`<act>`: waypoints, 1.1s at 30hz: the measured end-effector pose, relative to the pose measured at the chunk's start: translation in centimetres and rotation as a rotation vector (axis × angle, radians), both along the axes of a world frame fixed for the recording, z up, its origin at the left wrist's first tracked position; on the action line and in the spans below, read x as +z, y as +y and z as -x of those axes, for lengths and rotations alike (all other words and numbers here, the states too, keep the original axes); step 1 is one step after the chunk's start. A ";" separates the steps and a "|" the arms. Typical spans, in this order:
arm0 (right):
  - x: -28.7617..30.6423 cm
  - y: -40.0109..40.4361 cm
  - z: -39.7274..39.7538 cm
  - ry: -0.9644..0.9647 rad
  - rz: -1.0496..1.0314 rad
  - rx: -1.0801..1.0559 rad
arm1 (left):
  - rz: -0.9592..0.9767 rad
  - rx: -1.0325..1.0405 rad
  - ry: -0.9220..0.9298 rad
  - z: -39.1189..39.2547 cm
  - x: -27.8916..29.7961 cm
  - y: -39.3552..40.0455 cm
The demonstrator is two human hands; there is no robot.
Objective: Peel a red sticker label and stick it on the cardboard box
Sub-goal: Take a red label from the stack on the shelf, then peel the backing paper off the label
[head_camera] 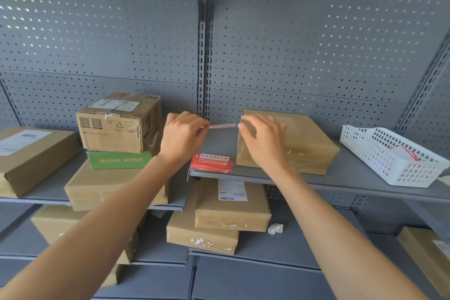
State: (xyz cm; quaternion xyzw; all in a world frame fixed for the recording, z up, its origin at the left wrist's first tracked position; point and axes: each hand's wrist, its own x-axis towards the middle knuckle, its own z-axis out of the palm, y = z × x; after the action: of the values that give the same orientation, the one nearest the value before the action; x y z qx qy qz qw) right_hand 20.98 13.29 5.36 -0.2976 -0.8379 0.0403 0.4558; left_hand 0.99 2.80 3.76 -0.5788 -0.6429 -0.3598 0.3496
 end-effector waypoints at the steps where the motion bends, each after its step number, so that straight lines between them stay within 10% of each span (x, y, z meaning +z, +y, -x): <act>1: 0.7 0.3 -0.5 0.084 0.098 0.023 | -0.033 -0.003 0.014 -0.5 0.7 0.5; 8: 5.7 2.4 -5.3 0.338 0.747 0.155 | -0.216 -0.070 0.143 -5.2 5.4 5.2; 17: 8.6 6.5 -11.0 0.533 0.971 0.343 | -0.286 -0.185 0.169 -10.7 7.4 10.9; 26: 8.9 9.9 -13.6 0.647 0.899 0.281 | 0.026 -0.604 -1.063 -16.1 9.7 12.2; 33: 8.9 10.4 -13.1 0.633 0.906 0.302 | 0.025 -0.720 -1.254 -15.5 10.3 14.0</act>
State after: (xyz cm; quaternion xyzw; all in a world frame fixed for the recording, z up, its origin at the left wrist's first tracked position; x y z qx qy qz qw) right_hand 34.13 23.74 14.23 -0.3136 -0.5927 0.5474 0.5008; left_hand 16.52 16.81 14.05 -0.4432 -0.4961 -0.7097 -0.2319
